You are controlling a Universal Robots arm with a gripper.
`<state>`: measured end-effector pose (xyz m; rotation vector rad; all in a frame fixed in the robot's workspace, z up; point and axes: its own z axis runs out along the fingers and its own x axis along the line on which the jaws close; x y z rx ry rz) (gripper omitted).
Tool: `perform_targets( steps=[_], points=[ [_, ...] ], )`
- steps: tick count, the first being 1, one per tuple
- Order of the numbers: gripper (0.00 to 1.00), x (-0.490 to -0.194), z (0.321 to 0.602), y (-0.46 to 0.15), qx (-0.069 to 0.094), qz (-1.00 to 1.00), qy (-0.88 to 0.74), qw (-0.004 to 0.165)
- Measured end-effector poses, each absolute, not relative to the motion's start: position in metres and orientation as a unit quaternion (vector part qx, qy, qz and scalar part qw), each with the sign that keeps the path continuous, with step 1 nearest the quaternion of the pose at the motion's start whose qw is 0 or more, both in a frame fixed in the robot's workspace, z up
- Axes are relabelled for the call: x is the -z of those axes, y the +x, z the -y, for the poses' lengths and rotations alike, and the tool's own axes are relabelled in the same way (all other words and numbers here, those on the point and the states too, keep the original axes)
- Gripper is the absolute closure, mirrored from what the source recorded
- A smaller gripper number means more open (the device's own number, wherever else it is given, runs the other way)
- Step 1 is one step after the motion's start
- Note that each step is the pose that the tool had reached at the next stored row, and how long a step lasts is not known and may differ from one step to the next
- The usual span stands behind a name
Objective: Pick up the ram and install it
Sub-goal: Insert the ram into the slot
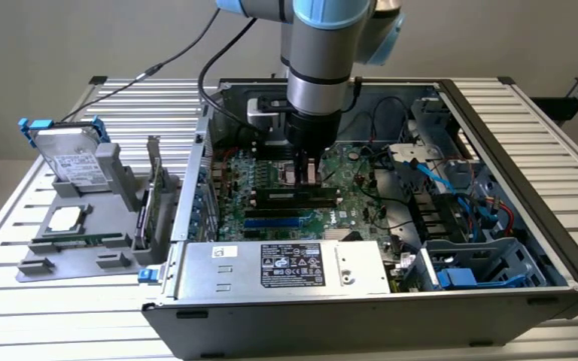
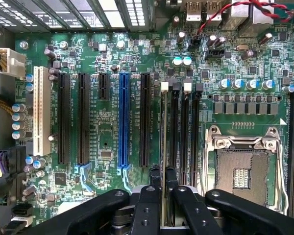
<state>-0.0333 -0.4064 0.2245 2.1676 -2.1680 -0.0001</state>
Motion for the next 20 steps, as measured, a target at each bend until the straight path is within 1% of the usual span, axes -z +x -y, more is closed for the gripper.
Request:
perform_targets(
  steps=[4, 20],
  points=[
    [0.85, -0.2237, 0.4063, -0.0333, -0.003, 0.707, 0.706, 0.041],
    [0.85, -0.222, 0.4047, -0.0326, -0.003, 0.707, 0.706, 0.041]
  ],
)
